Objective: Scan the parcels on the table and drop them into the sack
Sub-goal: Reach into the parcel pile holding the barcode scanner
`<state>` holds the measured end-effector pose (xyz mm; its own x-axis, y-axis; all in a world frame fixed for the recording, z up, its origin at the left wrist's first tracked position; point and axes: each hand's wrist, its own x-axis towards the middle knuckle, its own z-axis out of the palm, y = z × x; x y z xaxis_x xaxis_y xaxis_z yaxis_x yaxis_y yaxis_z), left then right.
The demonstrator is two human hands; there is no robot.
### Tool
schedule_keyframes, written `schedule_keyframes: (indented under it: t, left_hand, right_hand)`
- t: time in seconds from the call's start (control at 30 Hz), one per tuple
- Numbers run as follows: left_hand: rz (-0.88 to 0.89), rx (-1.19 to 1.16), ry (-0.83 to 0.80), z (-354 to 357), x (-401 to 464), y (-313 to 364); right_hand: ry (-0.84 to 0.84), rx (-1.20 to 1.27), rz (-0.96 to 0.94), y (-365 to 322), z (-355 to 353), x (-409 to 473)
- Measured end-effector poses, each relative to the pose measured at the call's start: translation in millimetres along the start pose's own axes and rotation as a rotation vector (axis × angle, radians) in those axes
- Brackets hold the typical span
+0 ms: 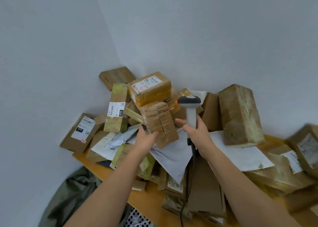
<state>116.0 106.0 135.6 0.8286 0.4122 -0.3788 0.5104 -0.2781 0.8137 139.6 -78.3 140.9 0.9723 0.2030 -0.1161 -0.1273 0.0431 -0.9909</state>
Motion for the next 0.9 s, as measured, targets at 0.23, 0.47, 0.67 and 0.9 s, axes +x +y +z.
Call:
schedule_keyframes:
  t: [0.23, 0.47, 0.67, 0.9]
  left_hand:
    - [-0.037, -0.172, -0.174, -6.3, -3.7, -0.3]
    - [0.11, -0.119, -0.138, -7.7, -11.6, -1.3]
    - [0.327, 0.053, -0.169, -18.9, -29.2, 16.0]
    - [0.442, 0.091, -0.151, -37.2, -36.3, 31.9]
  right_hand:
    - [-0.034, -0.085, -0.012, 14.4, 31.8, 24.4]
    - [0.076, -0.159, -0.101, 14.0, 39.8, 12.6]
    - [0.196, -0.147, -0.148, -3.2, 47.2, -4.6]
    - [0.207, -0.013, -0.07, -18.8, 49.0, -15.1]
